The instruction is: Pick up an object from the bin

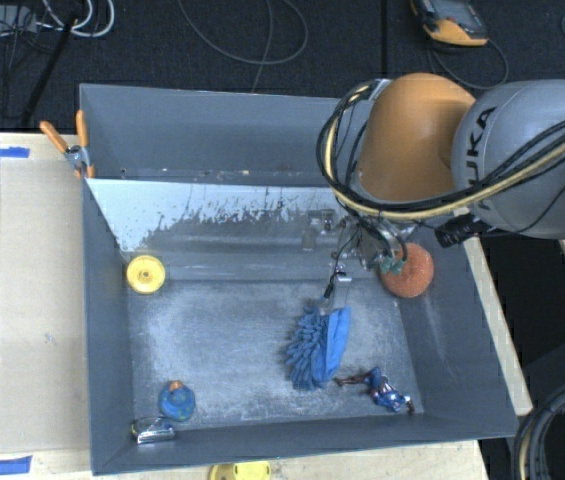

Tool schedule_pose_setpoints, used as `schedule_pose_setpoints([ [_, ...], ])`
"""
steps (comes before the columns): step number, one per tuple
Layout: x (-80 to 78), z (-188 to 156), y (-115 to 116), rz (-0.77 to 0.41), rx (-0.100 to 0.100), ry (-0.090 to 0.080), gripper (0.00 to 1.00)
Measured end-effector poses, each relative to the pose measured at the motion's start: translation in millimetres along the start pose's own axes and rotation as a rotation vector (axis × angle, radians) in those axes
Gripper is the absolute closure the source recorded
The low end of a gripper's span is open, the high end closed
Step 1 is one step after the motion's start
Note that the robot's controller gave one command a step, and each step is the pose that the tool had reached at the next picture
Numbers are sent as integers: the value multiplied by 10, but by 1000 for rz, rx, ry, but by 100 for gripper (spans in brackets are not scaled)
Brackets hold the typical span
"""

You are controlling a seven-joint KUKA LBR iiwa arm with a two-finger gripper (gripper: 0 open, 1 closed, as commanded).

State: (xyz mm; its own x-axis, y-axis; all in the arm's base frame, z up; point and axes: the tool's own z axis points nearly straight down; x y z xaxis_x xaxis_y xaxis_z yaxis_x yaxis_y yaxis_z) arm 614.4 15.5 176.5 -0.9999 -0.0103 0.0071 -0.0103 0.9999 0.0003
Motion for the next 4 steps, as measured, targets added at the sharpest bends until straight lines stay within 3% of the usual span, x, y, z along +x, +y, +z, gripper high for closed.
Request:
schedule_pose_setpoints([
  [1,-11,-49,0,0,0,-7,0],
  [2,265,342,-258,-69,0,-12,0],
  [3,57,824,-359,-23,0,-10,100],
  [4,57,824,-359,-23,0,-10,100],
])
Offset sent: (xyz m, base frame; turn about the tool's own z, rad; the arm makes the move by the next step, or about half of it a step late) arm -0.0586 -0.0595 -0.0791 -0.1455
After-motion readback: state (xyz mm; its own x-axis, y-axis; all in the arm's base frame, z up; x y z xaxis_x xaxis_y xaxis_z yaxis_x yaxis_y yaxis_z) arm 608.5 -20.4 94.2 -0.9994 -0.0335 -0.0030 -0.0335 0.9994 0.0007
